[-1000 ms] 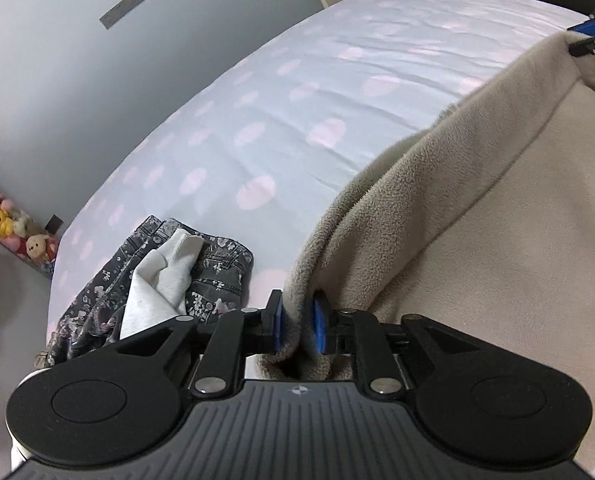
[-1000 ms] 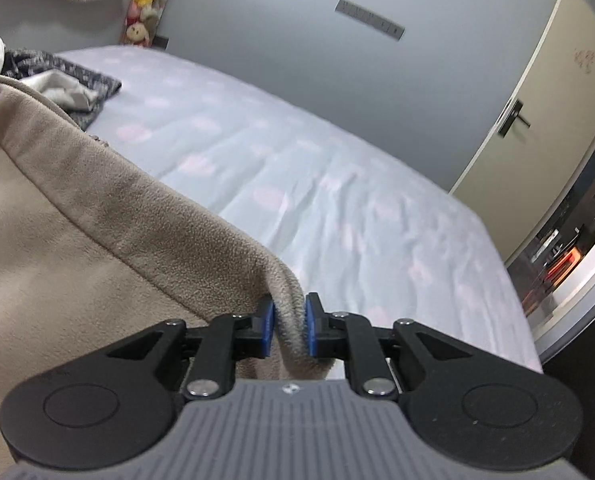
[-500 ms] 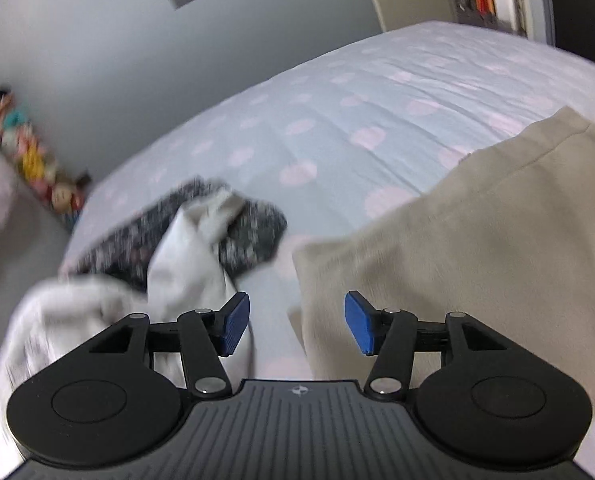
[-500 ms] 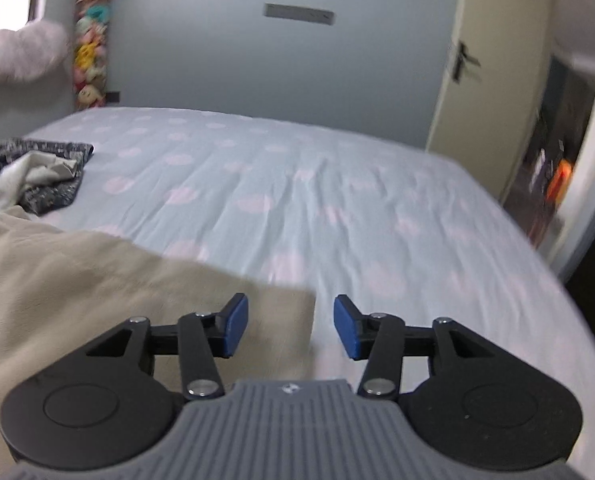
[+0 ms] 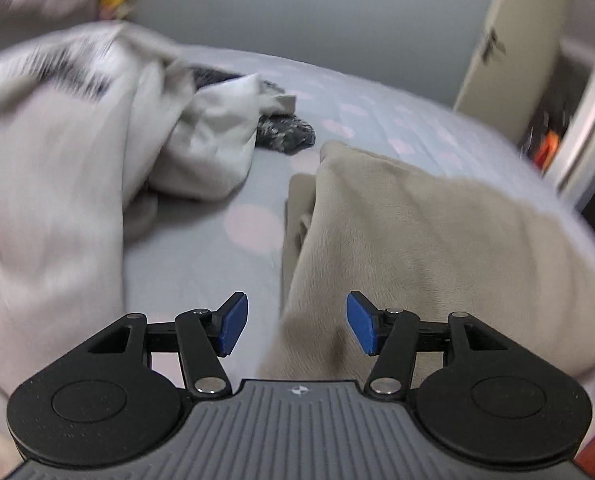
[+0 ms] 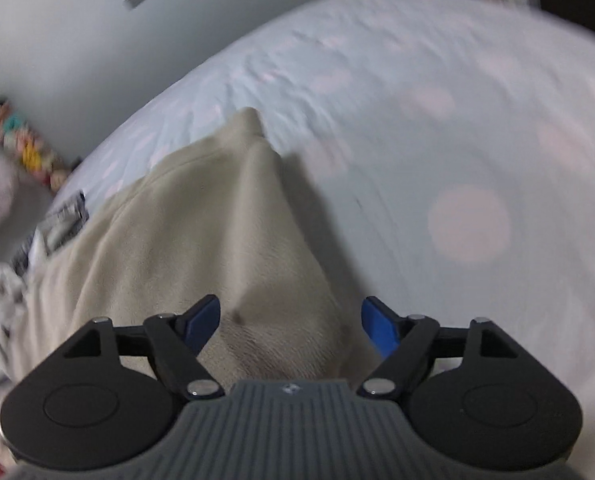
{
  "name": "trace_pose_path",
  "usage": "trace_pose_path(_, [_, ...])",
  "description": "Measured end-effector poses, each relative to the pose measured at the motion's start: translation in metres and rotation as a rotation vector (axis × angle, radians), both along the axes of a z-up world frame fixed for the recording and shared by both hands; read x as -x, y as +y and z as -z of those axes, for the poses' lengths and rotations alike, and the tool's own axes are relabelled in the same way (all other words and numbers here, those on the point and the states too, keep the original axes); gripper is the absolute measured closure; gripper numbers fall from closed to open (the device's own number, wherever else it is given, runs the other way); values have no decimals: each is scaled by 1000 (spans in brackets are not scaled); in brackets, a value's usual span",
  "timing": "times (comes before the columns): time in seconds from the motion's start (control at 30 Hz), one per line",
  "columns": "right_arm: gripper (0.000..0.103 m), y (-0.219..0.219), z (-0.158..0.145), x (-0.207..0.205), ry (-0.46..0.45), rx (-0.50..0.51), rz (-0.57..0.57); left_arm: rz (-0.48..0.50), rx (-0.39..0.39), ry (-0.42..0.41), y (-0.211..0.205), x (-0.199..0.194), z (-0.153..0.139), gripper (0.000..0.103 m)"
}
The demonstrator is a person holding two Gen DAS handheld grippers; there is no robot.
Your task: Fold clothes
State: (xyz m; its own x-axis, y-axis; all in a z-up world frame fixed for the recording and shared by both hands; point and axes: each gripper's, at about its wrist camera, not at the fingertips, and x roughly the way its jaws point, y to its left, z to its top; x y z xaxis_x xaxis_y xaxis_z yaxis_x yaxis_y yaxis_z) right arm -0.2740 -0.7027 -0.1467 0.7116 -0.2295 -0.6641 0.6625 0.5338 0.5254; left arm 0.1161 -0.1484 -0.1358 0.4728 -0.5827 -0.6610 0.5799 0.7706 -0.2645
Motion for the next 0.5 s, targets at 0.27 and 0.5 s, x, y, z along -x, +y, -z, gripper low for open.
trace_pose_path(0.27, [41,12,-3,-13,26,35,-56,-113,103,126,9,-4,36,56])
trace_pose_path(0.5, [67,9,10,-25,183,17,-27,-134,44,146,0,-1,48,70])
